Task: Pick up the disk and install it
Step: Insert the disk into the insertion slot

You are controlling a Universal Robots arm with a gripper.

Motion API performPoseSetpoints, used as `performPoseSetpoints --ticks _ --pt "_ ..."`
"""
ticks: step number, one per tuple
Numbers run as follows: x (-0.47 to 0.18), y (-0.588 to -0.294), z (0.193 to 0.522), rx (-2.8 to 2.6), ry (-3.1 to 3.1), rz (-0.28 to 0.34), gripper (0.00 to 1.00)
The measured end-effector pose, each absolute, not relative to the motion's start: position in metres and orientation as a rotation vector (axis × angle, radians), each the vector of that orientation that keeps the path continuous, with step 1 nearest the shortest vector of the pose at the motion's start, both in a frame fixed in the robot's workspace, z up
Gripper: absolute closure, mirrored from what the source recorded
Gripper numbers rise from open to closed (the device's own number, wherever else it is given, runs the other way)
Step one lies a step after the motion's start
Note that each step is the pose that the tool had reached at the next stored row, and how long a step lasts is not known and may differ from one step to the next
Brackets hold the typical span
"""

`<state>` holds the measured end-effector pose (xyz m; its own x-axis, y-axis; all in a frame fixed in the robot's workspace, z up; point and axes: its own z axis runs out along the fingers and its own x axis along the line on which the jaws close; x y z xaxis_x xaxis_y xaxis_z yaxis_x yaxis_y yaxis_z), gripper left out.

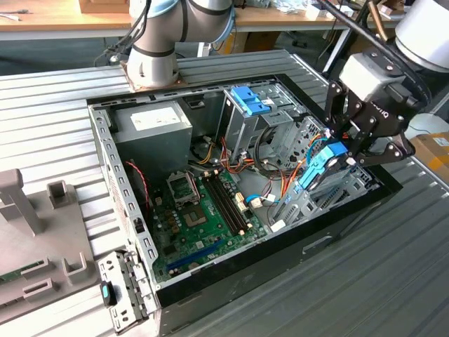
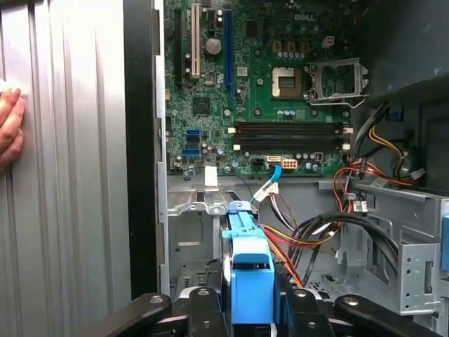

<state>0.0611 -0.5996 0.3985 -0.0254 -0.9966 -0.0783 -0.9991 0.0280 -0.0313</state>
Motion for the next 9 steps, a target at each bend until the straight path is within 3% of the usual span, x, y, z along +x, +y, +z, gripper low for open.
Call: performPoseSetpoints --ticks 2,3,9 --pt "0.061 -0.6 0.39 -2.137 2.195 0.049 0.62" --pt "0.061 -0.6 0.388 -2.137 2.195 0.049 0.56" --pt "0.061 -0.6 0.372 -2.138 2.196 0.047 0.55"
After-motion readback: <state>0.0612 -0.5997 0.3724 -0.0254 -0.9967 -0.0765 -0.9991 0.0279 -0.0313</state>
